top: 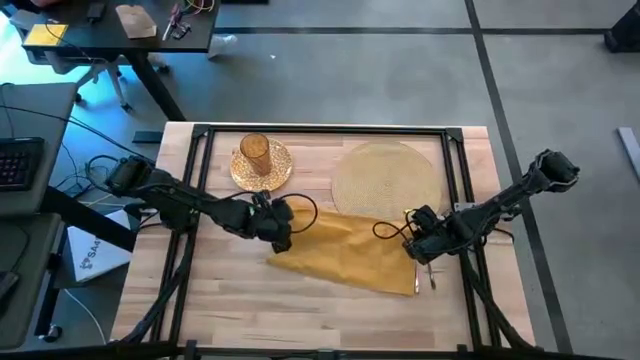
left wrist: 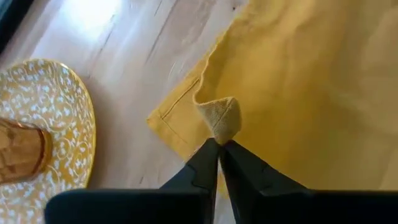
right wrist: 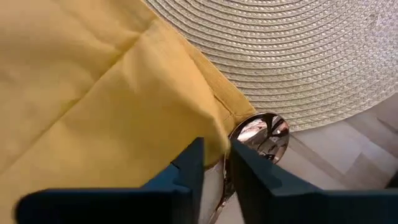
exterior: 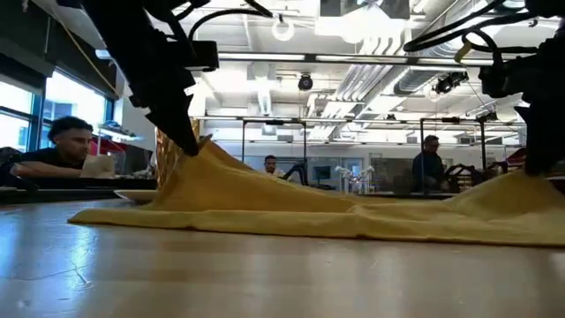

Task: Set table place
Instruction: Fold the yellow table napkin

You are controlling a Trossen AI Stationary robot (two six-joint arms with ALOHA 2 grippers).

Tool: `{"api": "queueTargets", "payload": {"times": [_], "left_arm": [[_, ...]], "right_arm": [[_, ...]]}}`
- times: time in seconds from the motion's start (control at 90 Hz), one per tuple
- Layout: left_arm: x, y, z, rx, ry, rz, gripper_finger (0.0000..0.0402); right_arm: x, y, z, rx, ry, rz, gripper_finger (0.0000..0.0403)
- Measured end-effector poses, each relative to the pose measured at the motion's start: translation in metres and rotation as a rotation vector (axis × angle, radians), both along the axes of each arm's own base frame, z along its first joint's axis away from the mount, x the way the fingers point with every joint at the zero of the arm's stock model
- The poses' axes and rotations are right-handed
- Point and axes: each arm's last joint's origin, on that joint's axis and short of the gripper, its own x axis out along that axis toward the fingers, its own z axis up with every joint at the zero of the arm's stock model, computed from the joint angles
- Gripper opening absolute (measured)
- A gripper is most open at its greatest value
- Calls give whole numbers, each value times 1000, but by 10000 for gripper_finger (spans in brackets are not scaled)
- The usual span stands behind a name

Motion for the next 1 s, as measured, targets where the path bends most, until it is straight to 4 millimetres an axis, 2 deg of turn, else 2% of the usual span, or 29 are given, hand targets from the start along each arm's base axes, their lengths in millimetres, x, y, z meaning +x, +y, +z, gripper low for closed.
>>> {"api": "queueTargets", "payload": {"times": [0.111, 0.222, 0.4, 0.556, 0.656, 0.778, 0.878, 1.0], "left_arm": [[-4, 3, 1, -2, 32, 19, 60], [-11, 7, 11, -24, 80, 106, 96], [-20, 3, 28, -186, 125, 185, 133], [-16, -16, 23, -431, 109, 73, 128], [-12, -32, 12, -563, 51, -21, 114], [-11, -48, -6, -645, -30, -54, 93], [-15, -54, -21, -638, -49, 3, 78], [-26, -59, -39, -619, 26, 36, 61]], "right_arm": [[-1, 1, 4, 36, 35, 0, 139], [3, 7, 19, 69, 9, 24, 167], [15, 25, 40, 122, -120, 178, 176], [24, 49, 44, 194, -246, 421, 174], [27, 62, 38, 234, -246, 495, 159], [33, 78, 19, 276, -173, 504, 121], [39, 89, -3, 289, -108, 437, 75], [46, 98, -33, 328, -18, 270, 13]]}}
